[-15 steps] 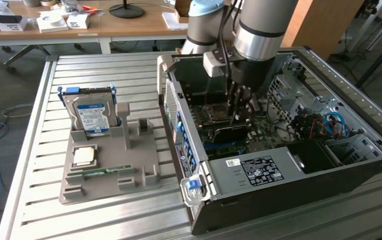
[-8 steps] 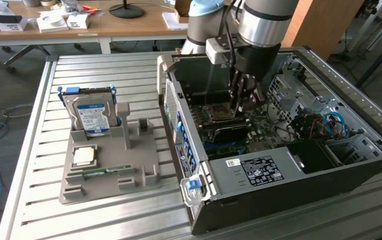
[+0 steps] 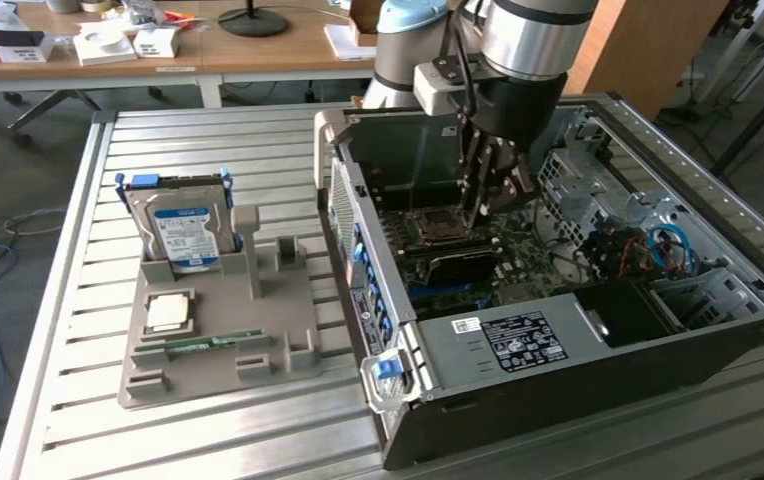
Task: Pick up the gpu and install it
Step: 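Insert the gpu into the slot, then press down on the gpu until it lock into place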
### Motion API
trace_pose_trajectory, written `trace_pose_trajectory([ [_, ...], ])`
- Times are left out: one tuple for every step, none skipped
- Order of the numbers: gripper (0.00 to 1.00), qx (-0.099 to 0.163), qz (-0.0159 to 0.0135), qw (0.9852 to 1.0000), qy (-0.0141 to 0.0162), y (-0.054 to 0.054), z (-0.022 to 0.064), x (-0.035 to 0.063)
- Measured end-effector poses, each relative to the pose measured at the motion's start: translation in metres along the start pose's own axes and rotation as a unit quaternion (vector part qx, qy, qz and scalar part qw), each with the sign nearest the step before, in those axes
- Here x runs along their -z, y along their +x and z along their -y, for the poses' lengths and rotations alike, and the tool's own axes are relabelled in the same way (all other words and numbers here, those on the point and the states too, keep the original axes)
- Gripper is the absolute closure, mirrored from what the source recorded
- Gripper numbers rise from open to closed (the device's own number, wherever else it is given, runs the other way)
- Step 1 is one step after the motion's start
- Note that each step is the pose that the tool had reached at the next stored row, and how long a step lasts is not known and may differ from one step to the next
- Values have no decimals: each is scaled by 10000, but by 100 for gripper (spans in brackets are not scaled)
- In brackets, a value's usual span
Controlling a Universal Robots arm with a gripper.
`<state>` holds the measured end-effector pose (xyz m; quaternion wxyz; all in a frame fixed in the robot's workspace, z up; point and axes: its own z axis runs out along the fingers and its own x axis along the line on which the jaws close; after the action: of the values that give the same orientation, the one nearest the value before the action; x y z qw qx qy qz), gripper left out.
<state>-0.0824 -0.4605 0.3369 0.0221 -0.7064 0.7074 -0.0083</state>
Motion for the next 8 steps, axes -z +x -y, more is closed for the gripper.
trace_pose_trajectory([
  [67,0,0,10000,0,0,0,0],
  [67,0,0,10000,0,0,0,1],
  [67,0,-1,10000,0,0,0,1],
  [67,0,-1,10000,0,0,0,1],
  [67,0,-1,10000,0,0,0,1],
  [67,0,-1,10000,0,0,0,1],
  [67,0,-1,10000,0,0,0,1],
  [67,0,-1,10000,0,0,0,1],
])
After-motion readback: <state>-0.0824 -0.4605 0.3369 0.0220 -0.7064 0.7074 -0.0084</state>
